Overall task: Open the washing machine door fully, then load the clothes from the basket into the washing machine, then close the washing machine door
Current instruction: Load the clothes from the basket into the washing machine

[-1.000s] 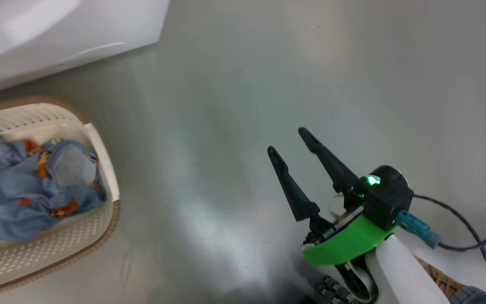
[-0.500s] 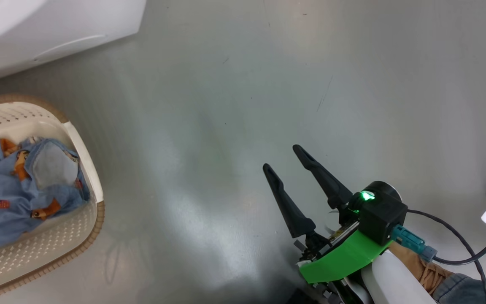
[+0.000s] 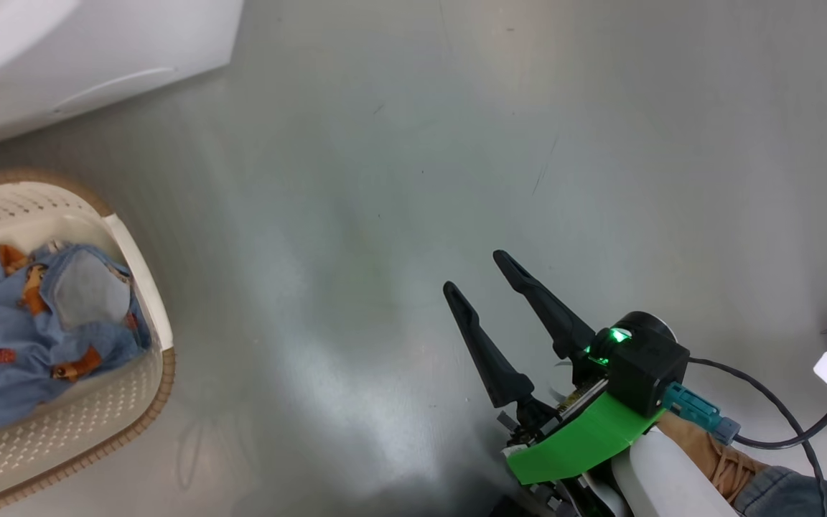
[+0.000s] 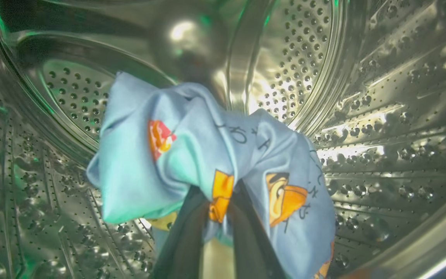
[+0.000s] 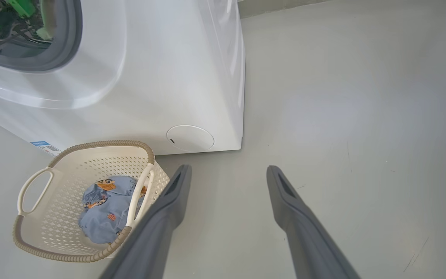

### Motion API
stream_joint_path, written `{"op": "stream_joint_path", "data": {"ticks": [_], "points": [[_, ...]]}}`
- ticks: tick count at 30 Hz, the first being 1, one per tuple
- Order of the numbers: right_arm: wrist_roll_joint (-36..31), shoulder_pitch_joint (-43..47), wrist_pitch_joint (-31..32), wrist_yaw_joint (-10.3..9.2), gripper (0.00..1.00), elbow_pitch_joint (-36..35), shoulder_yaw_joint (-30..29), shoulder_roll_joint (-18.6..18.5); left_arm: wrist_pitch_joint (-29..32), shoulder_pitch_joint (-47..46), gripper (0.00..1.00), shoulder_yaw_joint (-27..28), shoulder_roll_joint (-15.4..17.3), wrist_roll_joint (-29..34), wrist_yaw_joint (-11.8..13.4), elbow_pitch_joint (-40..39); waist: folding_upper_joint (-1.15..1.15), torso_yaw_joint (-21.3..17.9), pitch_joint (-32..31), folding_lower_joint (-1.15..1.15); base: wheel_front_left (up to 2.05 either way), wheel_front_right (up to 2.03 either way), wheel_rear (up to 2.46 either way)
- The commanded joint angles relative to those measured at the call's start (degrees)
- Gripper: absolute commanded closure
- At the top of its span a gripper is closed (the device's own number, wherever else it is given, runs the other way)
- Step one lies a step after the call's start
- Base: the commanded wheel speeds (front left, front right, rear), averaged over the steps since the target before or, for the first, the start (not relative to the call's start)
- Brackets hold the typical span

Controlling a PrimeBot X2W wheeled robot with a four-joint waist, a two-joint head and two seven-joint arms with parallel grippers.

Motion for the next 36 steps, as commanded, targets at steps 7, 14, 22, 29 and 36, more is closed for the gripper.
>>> {"op": "stream_joint_path", "data": {"ticks": [7, 14, 22, 29, 36], "points": [[0.9, 3.6, -0.3, 0.16, 0.0, 0.0, 1.7, 0.1, -0.3, -1.7, 0.5, -1.7, 2.6, 1.1, -0.4, 7.5, 0.0, -0.5, -2.9, 0.0, 0.0, 0.0, 0.0], [1.1, 4.5, -0.3, 0.16, 0.0, 0.8, 1.5, 0.1, -0.3, -4.5, 0.0, -3.6, 1.6, 1.8, 0.3, 11.7, 0.0, -0.5, -4.8, 0.0, 0.0, 0.0, 0.0], [1.2, 5.0, -0.3, 0.16, 0.0, 2.0, 0.9, 0.1, -0.3, -3.4, 0.0, -4.6, -0.8, 1.2, 0.4, 14.2, 0.0, 1.0, -7.3, 0.0, 0.0, 0.0, 0.0], [0.7, 5.0, -0.3, 0.16, 0.0, 3.6, 0.2, 0.1, -0.3, -1.5, 0.0, -4.9, -3.3, 0.0, 0.9, 17.0, 0.0, 2.9, -10.5, 0.0, 0.0, 0.0, 0.0], [-0.9, 4.8, -0.3, 0.16, 0.0, 4.9, -1.6, 0.1, -0.3, 4.4, 0.0, -3.7, -7.4, -2.3, 1.8, 15.7, 0.0, 5.8, -14.9, 0.0, 0.0, 0.0, 0.0]]}}
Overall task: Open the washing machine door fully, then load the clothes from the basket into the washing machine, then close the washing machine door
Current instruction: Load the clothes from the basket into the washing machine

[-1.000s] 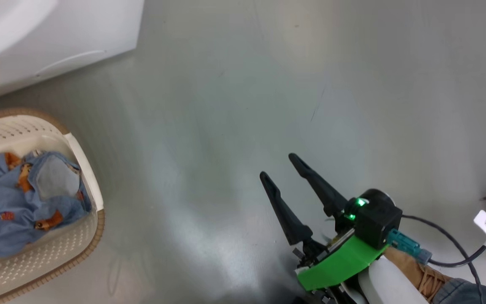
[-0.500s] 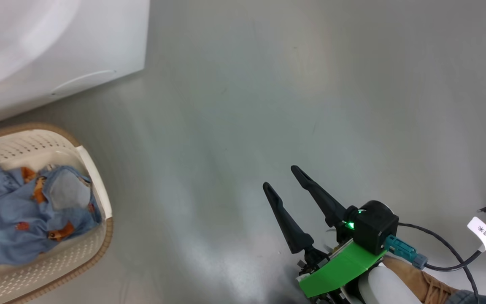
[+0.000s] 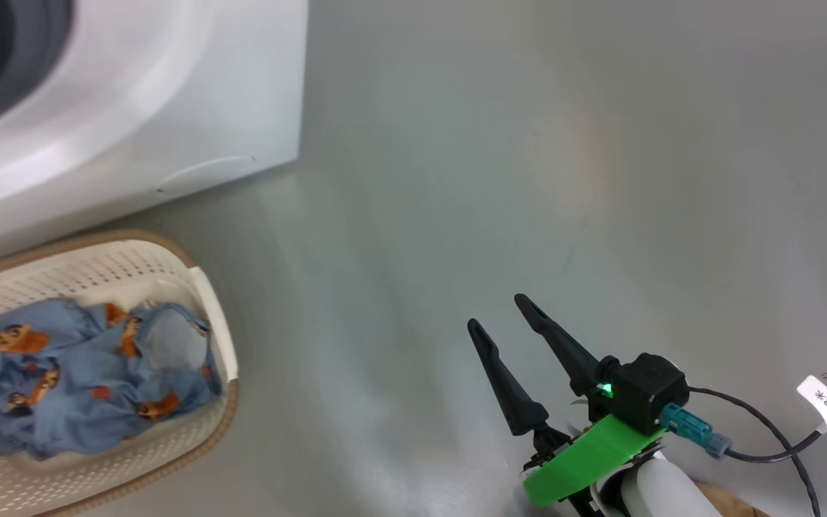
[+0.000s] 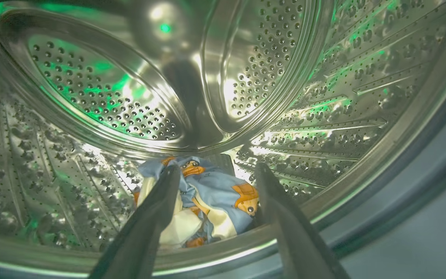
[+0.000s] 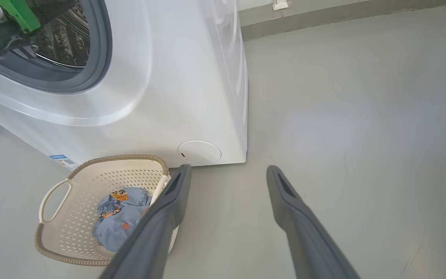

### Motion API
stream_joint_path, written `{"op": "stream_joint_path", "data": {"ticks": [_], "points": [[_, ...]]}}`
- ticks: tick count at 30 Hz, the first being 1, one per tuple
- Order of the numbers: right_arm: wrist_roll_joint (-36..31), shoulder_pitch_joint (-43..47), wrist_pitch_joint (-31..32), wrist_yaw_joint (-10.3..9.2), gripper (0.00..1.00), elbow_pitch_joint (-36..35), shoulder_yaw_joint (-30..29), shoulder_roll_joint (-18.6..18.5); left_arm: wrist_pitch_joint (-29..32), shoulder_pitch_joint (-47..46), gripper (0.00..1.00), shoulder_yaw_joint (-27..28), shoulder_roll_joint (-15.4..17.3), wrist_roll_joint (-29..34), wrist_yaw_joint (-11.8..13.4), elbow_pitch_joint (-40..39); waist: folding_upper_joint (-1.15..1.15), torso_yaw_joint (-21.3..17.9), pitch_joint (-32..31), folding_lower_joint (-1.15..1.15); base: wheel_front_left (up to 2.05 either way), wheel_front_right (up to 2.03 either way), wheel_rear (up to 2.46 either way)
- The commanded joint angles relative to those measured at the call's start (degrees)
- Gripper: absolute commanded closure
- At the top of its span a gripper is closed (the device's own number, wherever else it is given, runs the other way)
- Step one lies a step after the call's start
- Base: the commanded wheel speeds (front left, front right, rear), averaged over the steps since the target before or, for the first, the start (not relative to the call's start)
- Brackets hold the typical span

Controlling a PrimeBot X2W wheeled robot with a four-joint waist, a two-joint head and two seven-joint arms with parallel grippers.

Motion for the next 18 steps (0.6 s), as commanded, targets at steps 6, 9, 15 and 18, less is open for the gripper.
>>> {"op": "stream_joint_path", "data": {"ticks": [6, 9, 15, 18], "points": [[-2.8, 0.9, -0.3, 0.16, 0.0, 0.5, -2.0, 0.1, -0.3, 8.1, 0.0, 1.8, -2.2, -2.3, 0.5, -4.9, 0.0, 5.6, -6.8, 0.0, 0.0, 0.0, 0.0], [-4.3, 0.8, -0.3, 0.16, 0.0, 1.4, -3.7, 0.1, -0.3, 12.5, 0.0, 1.3, -4.8, -2.6, -0.1, -7.1, 0.0, 7.8, -9.2, 0.0, 0.0, 0.0, 0.0], [-6.5, 1.3, -0.3, 0.16, 0.0, 2.7, -6.6, 0.1, -0.3, 19.6, 0.0, 1.0, -8.8, -4.3, -1.6, -10.9, 0.0, 11.3, -13.3, 0.0, 0.0, 0.0, 0.0], [-7.4, 1.9, -0.3, 0.16, 0.0, 3.1, -8.4, 0.1, -0.3, 24.7, 0.0, 0.7, -10.9, -5.7, -2.3, -12.8, 0.0, 13.1, -15.9, 0.0, 0.0, 0.0, 0.0]]}}
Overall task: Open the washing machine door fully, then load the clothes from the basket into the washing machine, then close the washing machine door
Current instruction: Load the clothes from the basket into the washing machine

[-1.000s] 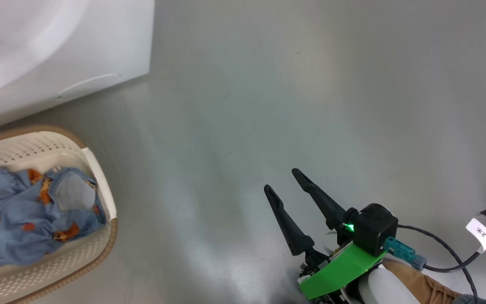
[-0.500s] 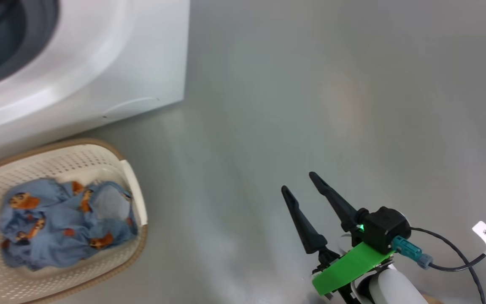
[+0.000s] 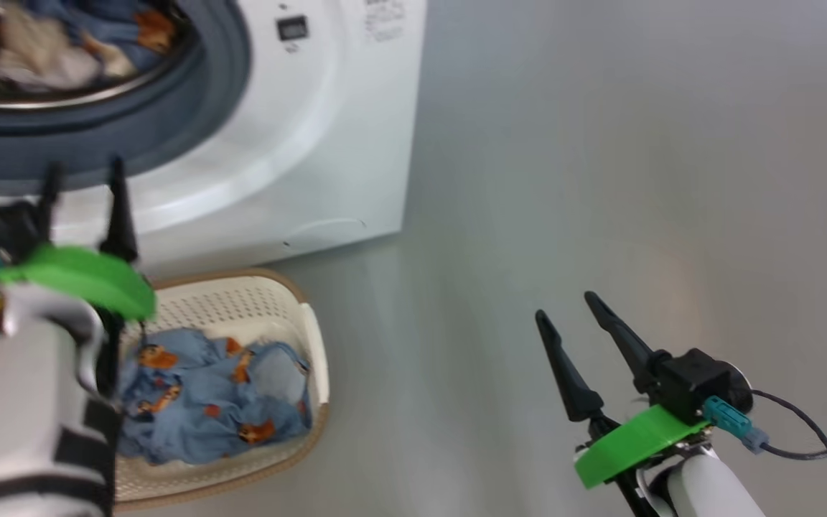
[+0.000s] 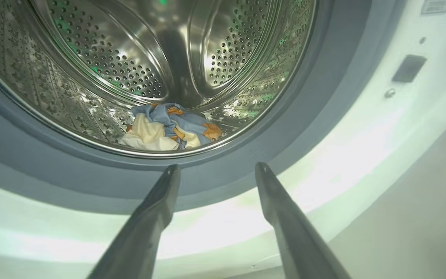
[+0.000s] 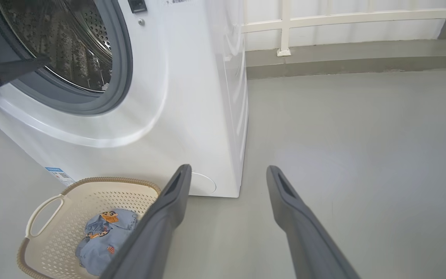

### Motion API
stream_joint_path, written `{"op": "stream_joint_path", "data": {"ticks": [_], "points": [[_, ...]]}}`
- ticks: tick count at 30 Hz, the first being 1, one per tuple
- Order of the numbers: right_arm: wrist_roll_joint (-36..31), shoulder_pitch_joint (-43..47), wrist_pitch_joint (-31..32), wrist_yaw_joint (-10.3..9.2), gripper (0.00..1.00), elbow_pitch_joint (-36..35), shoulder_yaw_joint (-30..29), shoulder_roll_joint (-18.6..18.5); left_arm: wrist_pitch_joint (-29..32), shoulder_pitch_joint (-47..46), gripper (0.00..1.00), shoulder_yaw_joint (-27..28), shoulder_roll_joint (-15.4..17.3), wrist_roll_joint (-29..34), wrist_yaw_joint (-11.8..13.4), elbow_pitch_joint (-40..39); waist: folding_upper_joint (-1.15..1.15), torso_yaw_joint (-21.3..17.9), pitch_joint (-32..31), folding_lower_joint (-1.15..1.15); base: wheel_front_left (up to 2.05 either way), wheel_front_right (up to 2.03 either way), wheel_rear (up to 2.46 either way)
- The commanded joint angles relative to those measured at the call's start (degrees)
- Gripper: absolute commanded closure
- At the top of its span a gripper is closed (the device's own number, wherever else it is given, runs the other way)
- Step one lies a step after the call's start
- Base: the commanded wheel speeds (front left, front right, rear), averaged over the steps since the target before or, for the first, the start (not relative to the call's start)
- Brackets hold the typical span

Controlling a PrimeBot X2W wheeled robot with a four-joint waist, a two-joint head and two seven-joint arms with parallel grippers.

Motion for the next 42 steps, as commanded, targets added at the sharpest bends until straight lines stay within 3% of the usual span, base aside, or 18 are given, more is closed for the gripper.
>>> {"op": "stream_joint_path", "data": {"ticks": [1, 15, 25, 42], "points": [[-0.6, 1.9, -0.3, 0.16, 0.0, -0.8, 0.4, 0.3, -0.3, 3.0, 0.0, 0.9, 1.4, -0.6, -0.3, -2.6, 0.0, 5.0, -5.7, 0.0, 0.0, 0.0, 0.0], [-3.0, 5.6, -0.3, 0.16, 0.0, -0.1, -4.4, 0.3, -0.3, 26.4, 0.0, 2.3, -2.8, -2.1, -0.2, -17.2, 0.0, 10.0, -14.0, 0.0, 0.0, 0.0, 0.0], [-3.6, 7.8, -0.3, 0.16, 0.0, -0.5, -5.3, 0.3, -0.3, 40.8, 0.0, 2.6, -4.6, -2.0, -0.2, -29.8, 0.0, 10.1, -17.9, 0.0, 0.0, 0.0, 0.0], [-3.1, 10.6, -0.3, 0.16, 0.0, -0.7, -7.9, 0.3, -0.3, 50.6, 0.0, 4.9, -5.3, -2.2, 2.1, -36.9, 0.0, 8.1, -21.7, 0.0, 0.0, 0.0, 0.0]]}}
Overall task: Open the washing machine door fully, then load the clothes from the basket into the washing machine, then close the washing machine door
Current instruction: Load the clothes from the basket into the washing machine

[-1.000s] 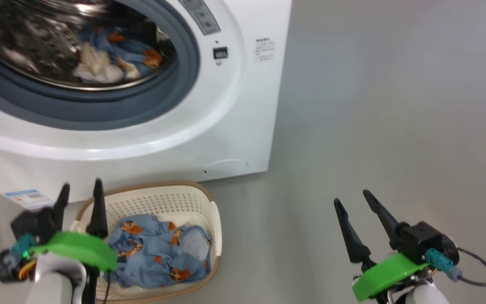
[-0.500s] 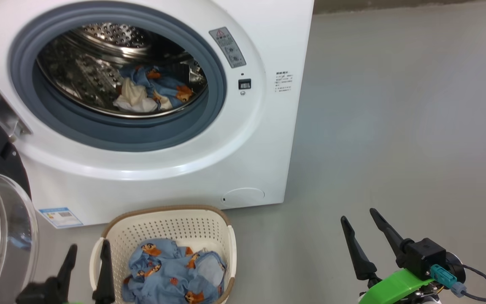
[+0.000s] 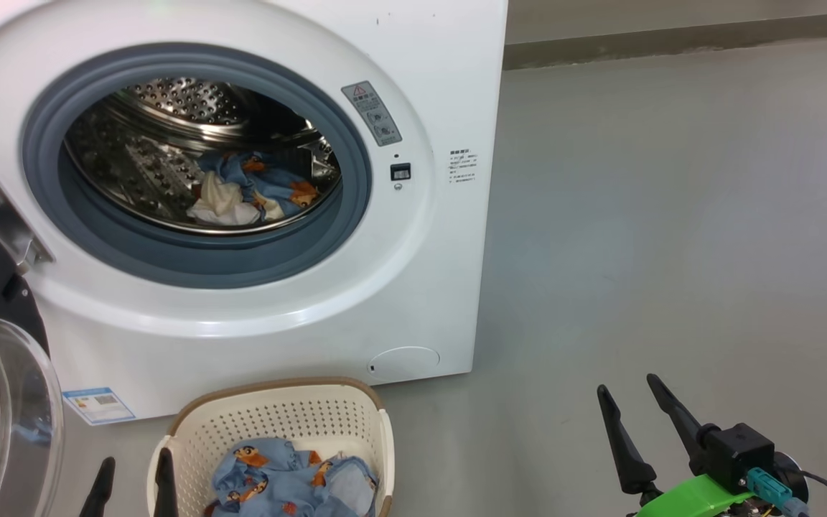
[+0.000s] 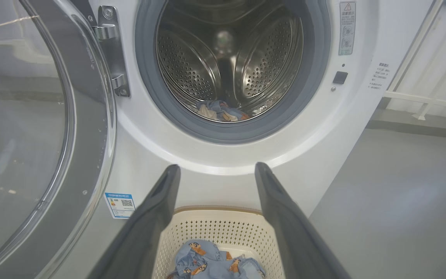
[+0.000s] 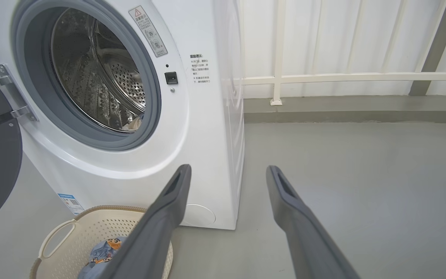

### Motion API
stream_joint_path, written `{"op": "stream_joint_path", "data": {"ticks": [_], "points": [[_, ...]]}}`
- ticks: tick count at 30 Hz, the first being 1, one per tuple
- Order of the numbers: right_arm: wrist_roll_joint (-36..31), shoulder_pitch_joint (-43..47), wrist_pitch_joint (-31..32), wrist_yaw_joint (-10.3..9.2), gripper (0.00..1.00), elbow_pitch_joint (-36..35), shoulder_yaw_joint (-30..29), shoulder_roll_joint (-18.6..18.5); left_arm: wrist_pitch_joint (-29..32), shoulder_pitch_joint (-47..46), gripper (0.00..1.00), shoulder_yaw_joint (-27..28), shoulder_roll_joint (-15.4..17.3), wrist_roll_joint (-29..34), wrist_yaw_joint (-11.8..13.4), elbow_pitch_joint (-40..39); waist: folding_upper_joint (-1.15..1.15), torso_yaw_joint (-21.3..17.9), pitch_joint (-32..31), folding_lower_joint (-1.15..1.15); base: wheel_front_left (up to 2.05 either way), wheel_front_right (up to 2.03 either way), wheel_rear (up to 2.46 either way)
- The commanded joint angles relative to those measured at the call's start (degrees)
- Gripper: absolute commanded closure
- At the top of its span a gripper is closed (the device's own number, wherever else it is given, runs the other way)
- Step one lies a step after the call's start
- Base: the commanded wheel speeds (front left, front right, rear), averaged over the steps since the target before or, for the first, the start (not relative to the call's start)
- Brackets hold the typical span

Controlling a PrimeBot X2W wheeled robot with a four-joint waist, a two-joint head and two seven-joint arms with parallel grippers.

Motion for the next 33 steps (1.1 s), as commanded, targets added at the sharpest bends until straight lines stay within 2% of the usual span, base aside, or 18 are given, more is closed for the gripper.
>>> {"op": "stream_joint_path", "data": {"ticks": [1, 33], "points": [[-0.1, -0.1, -0.3, 0.14, 0.0, -1.5, 1.0, 0.1, -0.4, -0.3, 0.0, 2.1, 0.3, 0.0, 0.4, -1.8, 0.0, -0.1, -0.2, 0.0, 0.0, 0.0, 0.0], [0.7, 0.5, -0.3, 0.14, 0.0, -2.0, 0.7, 0.1, -0.4, 0.2, 0.0, 4.2, 0.3, 0.1, 0.2, -1.6, 0.0, -0.7, 0.0, 0.0, 0.0, 0.0, 0.0]]}}
